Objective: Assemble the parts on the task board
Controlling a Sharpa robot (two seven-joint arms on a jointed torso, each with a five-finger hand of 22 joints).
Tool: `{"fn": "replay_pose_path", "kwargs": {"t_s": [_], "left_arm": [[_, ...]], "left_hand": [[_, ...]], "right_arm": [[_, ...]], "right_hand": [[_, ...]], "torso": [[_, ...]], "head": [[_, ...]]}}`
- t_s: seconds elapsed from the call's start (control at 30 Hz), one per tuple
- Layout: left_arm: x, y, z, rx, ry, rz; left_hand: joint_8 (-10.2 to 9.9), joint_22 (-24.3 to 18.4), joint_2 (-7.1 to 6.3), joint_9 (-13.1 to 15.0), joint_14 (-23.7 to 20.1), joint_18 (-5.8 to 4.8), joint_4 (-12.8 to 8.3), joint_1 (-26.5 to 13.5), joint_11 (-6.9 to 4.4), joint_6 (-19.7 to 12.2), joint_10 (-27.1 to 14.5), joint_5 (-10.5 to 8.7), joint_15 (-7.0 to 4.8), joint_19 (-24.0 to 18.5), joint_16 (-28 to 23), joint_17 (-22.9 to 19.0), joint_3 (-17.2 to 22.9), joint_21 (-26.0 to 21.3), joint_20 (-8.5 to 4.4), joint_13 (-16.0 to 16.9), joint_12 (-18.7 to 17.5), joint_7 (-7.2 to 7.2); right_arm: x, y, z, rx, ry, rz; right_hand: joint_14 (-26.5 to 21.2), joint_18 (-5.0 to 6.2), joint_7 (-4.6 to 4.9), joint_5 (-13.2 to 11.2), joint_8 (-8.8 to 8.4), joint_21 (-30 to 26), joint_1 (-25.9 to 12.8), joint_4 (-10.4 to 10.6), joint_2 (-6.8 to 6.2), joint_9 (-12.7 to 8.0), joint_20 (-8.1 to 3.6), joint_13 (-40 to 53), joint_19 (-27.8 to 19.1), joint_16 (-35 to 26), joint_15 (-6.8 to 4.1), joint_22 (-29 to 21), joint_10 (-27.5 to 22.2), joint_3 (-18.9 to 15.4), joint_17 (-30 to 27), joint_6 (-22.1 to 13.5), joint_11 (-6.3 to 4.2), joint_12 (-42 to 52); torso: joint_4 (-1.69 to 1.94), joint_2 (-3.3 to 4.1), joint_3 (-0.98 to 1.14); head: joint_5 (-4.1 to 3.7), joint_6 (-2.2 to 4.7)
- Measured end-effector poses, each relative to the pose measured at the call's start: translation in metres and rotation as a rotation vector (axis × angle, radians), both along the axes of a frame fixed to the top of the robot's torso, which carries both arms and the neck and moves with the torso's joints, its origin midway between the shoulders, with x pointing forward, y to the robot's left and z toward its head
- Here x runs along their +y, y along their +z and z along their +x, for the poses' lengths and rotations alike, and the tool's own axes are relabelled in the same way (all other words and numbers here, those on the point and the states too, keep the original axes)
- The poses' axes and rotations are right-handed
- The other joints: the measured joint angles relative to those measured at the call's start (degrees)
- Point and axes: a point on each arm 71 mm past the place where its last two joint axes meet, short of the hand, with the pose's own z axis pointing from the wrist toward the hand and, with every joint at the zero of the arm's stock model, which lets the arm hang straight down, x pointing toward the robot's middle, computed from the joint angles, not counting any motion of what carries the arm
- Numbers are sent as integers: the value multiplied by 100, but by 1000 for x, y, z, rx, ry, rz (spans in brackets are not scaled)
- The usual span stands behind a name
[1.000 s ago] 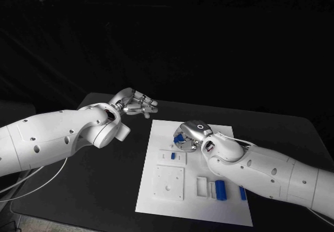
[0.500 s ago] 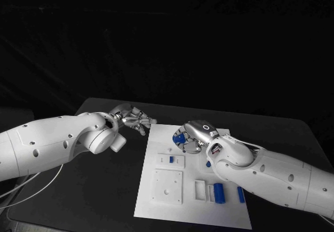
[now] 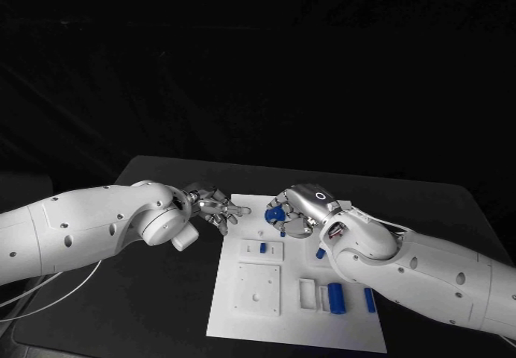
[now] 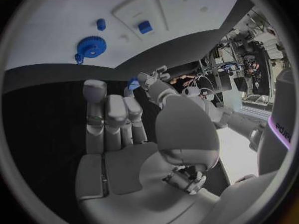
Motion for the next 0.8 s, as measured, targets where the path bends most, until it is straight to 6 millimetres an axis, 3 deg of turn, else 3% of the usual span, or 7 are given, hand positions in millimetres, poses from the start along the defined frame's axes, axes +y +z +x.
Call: {"fn": "replay_pose_path", "kwargs": {"t_s": [0.33, 0.4, 0.47, 0.63, 0.8], "left_arm": [[-13, -5, -3, 38, -53, 2], [-15, -5, -3, 41, -56, -8], [-17, -5, -3, 43, -58, -23], [-20, -4, -3, 50, -58, -63], [-24, -3, -3, 51, -55, -103]], "left_hand": [[0, -82, -52, -1, -36, 0, 316, -52, 45, -160, -211, 0, 5, -21, -26, -16, 23, 0, 21, 0, -133, 13], [0, -97, -54, -1, -41, -88, 378, -50, 41, -215, -284, 0, -1, -22, -26, -21, -2, 0, 21, 0, -179, 9], [0, -107, -83, -1, -63, -88, 442, -82, 40, -215, -284, 0, 20, -22, -26, -21, -17, 0, 21, -1, -185, 9], [0, -122, -83, -1, -83, -88, 480, -82, 42, -234, -348, 0, 1, -43, -26, -27, -23, 0, 42, -1, -266, -10], [0, -135, -34, -1, -140, -88, 450, -32, 138, -265, -539, 55, 57, -82, -26, -27, 7, 0, 82, -1, -357, 21]], "right_arm": [[5, 1, -4, 3, 11, 19], [6, 1, -4, 4, 14, 21], [8, 2, -5, 5, 16, 23], [10, 2, -5, 8, 19, 27], [13, 2, -6, 9, 24, 30]], "right_hand": [[0, 0, 1, -17, 0, 0, 0, 17, 0, 3, 0, -1, 0, 0, 0, 0, 0, 17, 0, -1, 0, 0], [0, 0, 1, -16, 0, 0, 0, 17, 0, 3, 0, -1, 0, 0, 0, 0, 0, 17, 0, -1, 0, 0], [0, 0, 1, -17, 0, 0, 0, 17, 0, 2, 0, -1, 0, 0, 0, -1, 0, 17, 0, -2, 1, 0], [0, 0, 7, -17, -1, 0, 0, 17, 0, 2, 0, -1, 0, 0, 0, -1, -1, 17, -9, -8, 1, 0], [0, 0, 8, -17, -2, 0, 0, 17, 0, 0, 0, -1, 0, 0, 0, -1, -1, 17, -9, -10, 1, 0]], "torso": [[-12, -16, 11], [-12, -16, 10], [-12, -16, 8], [-11, -12, 4], [-5, -10, 1]], "head": [[-20, 7], [-25, 10], [-30, 12], [-44, 16], [-57, 17]]}}
